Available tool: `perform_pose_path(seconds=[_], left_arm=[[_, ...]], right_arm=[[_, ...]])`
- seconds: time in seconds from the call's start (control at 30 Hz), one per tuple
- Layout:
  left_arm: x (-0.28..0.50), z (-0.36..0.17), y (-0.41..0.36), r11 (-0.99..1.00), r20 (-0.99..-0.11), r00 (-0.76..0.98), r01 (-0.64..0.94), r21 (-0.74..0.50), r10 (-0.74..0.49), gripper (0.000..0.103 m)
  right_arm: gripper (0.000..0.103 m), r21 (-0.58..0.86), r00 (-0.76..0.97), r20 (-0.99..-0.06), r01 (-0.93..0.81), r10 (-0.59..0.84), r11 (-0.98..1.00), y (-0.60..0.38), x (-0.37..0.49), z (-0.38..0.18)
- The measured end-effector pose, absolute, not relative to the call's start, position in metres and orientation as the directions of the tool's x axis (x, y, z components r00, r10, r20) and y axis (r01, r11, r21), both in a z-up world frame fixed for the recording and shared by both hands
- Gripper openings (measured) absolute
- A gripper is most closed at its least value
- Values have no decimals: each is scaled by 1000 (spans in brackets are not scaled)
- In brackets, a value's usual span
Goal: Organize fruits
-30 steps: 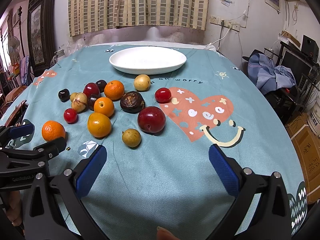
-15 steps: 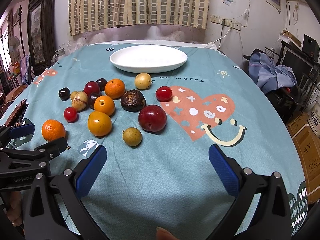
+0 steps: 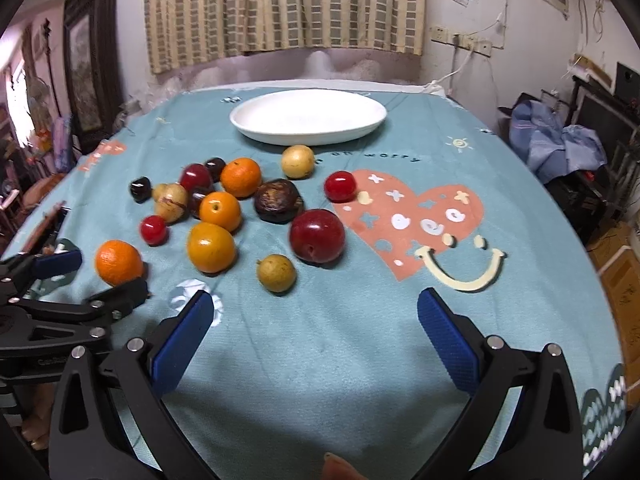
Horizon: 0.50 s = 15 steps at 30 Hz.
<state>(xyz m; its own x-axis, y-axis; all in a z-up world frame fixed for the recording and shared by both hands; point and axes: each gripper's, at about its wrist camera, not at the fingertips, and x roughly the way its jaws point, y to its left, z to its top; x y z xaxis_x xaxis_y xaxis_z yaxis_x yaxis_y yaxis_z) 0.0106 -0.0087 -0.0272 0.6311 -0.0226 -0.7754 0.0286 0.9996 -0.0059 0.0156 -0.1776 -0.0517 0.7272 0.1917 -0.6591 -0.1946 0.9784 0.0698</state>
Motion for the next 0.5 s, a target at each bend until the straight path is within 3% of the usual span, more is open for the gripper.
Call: perform_pose_path(seconds=[0.13,0.23,0.33,0.5], left_arm=[[14,-34,-12,996,-800,596,91,-13,-65,101],[17,-44,-10,990,-832,546,141,-29,-102,101],[17,-50,-9,983,-848,515,180,-38,-127,101],[13,-54,-15,965,-850,511,261,12,-128,101]], right_arm=[[102,371,624,-613,-313,484,874,-199,20,-55],[102,561,524,-594,-273,610,781,-215,28,-68],[102,623,495,-589,-226,639,749,-228,29,-79],[102,585,497,-611,-242,617,774,-231,21,-75]])
